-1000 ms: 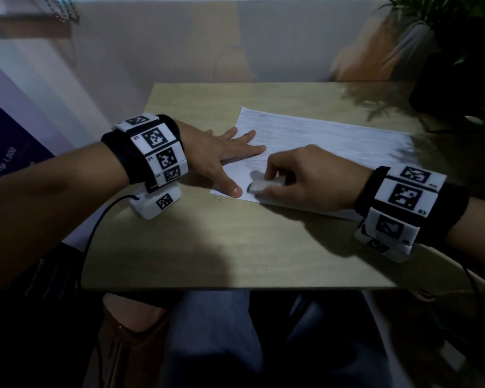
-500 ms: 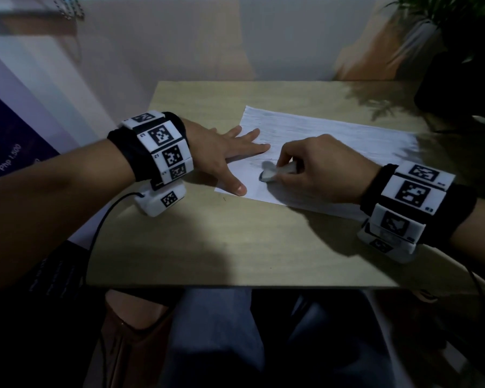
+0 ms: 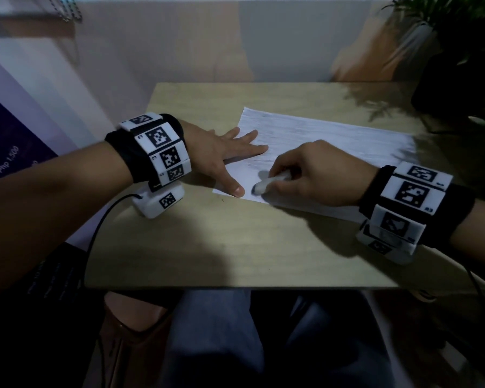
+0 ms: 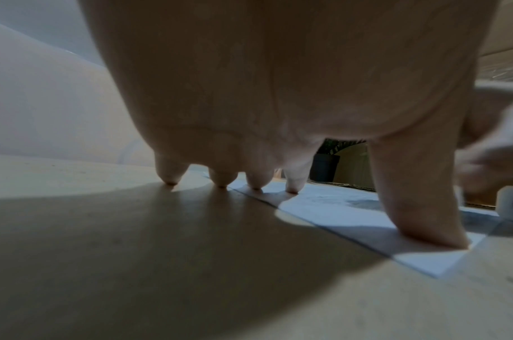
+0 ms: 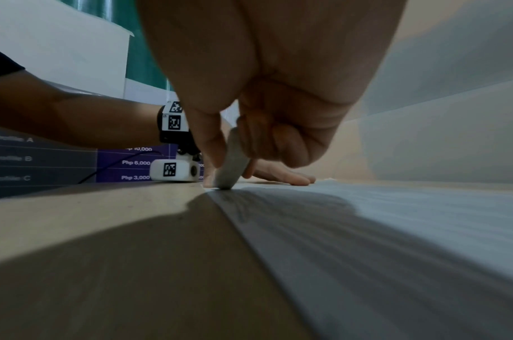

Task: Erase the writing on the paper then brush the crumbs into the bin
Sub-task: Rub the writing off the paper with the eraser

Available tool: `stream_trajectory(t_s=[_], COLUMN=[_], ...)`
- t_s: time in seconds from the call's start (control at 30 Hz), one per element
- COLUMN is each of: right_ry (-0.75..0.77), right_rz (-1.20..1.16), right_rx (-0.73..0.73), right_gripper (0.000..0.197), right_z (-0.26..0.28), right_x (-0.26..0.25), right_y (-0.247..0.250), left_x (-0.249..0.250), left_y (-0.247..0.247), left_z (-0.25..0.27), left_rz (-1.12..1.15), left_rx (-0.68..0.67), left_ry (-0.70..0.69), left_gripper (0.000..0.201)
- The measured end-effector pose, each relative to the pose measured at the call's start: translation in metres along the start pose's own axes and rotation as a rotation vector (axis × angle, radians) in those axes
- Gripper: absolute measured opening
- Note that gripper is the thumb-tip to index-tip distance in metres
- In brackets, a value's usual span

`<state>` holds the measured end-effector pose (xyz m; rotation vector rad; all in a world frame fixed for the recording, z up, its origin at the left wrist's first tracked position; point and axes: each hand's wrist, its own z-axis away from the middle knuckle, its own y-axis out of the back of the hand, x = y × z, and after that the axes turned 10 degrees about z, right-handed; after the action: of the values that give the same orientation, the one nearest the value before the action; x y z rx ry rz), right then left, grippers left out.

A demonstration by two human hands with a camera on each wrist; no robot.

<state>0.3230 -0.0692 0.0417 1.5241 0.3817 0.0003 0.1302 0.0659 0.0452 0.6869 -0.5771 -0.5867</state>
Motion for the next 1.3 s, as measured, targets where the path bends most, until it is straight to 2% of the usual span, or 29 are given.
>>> stream_trajectory(t_s=[0.1, 0.13, 0.2, 0.27, 0.37, 0.43, 0.5, 0.57, 0.67, 0.73, 0.87, 0.97, 1.03, 1.17, 1.23, 1.3], right_ry=[-0.05, -0.026, 0.062, 0.072, -0.015, -0.008, 0.059, 0.062, -0.018, -0.014, 0.059, -0.023, -0.018, 0.09, 0.085, 0.095], right_rz=[0.066, 0.071, 0.039, -0.016, 0.03, 0.08, 0.059, 0.019, 0.05, 0.078, 0.014, 0.023, 0.073, -0.022, -0.072, -0.116], right_rx=[0.145, 0.142, 0.066, 0.007, 0.089, 0.128, 0.068, -0.015, 0.061, 0.103, -0.053, 0.024, 0.079, -0.013, 0.023, 0.035], right_gripper=[0.033, 0.034, 0.05, 0.059, 0.041, 0.033, 0.036, 0.038, 0.039, 0.043, 0.04, 0.038, 0.035, 0.035, 0.036, 0.029], right_z=[-0.006, -0.005, 0.0, 0.001, -0.006, -0.005, -0.001, 0.002, -0.004, -0.004, 0.003, -0.002, -0.003, 0.006, 0.005, 0.004], right_x=[0.011, 0.011, 0.004, 0.0, 0.009, 0.01, 0.004, 0.0, 0.006, 0.006, -0.002, 0.005, 0.006, -0.006, -0.007, -0.007], right_y=[-0.003, -0.003, -0.003, -0.003, -0.004, -0.004, -0.005, -0.003, -0.003, -0.004, -0.003, -0.002, -0.003, -0.002, 0.0, -0.001], left_x=[0.0, 0.0, 0.001, 0.001, 0.001, 0.002, 0.001, 0.001, 0.003, 0.003, 0.003, 0.003, 0.003, 0.004, 0.003, 0.001], left_y=[0.0, 0.0, 0.001, 0.001, 0.0, 0.0, 0.001, 0.001, 0.001, 0.001, 0.0, 0.0, 0.0, 0.001, 0.001, 0.002], left_z=[0.001, 0.001, 0.0, 0.001, 0.002, 0.002, 0.001, 0.002, 0.003, 0.003, 0.001, 0.002, 0.002, 0.002, 0.002, 0.001], left_rz=[0.006, 0.005, 0.0, -0.002, 0.01, 0.01, 0.005, 0.002, -0.002, -0.003, -0.016, -0.014, -0.011, -0.014, -0.006, 0.004], left_rx=[0.001, 0.0, -0.001, 0.0, 0.006, 0.007, 0.004, 0.0, 0.002, 0.005, 0.003, 0.006, 0.006, 0.001, -0.006, -0.007], left_ry=[-0.004, -0.003, -0.002, 0.0, -0.004, -0.003, -0.003, 0.001, 0.003, 0.005, 0.011, 0.01, 0.007, 0.006, -0.006, -0.019], left_gripper=[0.106, 0.107, 0.108, 0.107, 0.106, 0.107, 0.107, 0.108, 0.106, 0.106, 0.107, 0.106, 0.106, 0.106, 0.105, 0.103])
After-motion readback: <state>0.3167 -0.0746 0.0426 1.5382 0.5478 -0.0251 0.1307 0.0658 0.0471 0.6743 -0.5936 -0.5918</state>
